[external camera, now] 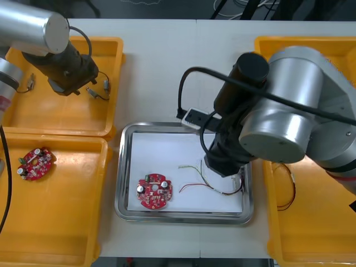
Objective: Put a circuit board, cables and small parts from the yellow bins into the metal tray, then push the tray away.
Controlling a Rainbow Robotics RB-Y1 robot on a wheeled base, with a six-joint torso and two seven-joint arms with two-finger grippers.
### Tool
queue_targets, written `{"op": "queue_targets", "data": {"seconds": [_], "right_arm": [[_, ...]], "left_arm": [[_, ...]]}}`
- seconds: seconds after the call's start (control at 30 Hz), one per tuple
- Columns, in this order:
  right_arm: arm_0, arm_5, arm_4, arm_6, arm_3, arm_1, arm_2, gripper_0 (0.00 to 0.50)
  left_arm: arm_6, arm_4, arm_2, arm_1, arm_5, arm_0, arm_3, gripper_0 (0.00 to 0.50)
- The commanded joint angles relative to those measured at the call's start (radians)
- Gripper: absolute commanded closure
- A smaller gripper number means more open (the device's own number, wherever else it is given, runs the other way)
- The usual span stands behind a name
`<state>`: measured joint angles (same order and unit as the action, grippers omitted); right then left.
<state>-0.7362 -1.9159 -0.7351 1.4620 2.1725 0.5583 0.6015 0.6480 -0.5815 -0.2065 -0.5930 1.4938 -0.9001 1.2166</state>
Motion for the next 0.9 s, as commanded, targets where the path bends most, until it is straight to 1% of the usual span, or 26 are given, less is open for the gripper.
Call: {"op": "queue_targets", "data": {"seconds": [0.03,0.17,0.23,0.4,0.47,0.53,0.67,0.77,0.9], "right_arm": [[-0.065,-0.004,-0.038,-0.031,0.043,0.026,-0.106,0.0],[-0.074,-0.004,-0.079,-0.035,0.043,0.078,-0.163,0.0],[-0.074,-0.004,-0.11,-0.037,0.043,0.117,-0.2,0.0],[-0.074,-0.004,-0.127,-0.037,0.038,0.181,-0.272,0.0],[-0.075,-0.004,-0.136,-0.032,0.024,0.201,-0.296,0.0],[-0.077,-0.004,-0.158,-0.028,-0.008,0.227,-0.33,0.0],[-0.088,-0.004,-0.196,-0.022,-0.074,0.261,-0.373,0.0],[-0.1,-0.004,-0.204,-0.02,-0.129,0.284,-0.404,0.0],[-0.112,-0.004,-0.167,-0.02,-0.198,0.295,-0.437,0.0]], "left_arm": [[-0.087,0.035,-0.053,0.022,-0.038,-0.054,-0.04,0.0],[-0.087,0.035,-0.062,0.025,-0.052,-0.054,-0.071,0.0],[-0.087,0.035,-0.079,0.025,-0.066,-0.054,-0.083,0.0],[-0.094,0.032,-0.099,0.025,-0.083,-0.054,-0.098,0.0],[-0.094,0.031,-0.1,0.027,-0.086,-0.054,-0.098,0.0],[-0.096,0.031,-0.099,0.028,-0.09,-0.054,-0.1,0.0],[-0.097,0.029,-0.105,0.028,-0.092,-0.054,-0.098,0.0],[-0.102,0.032,-0.123,0.028,-0.095,-0.053,-0.1,0.0],[-0.11,0.032,-0.134,0.028,-0.095,-0.049,-0.098,0.0]]}}
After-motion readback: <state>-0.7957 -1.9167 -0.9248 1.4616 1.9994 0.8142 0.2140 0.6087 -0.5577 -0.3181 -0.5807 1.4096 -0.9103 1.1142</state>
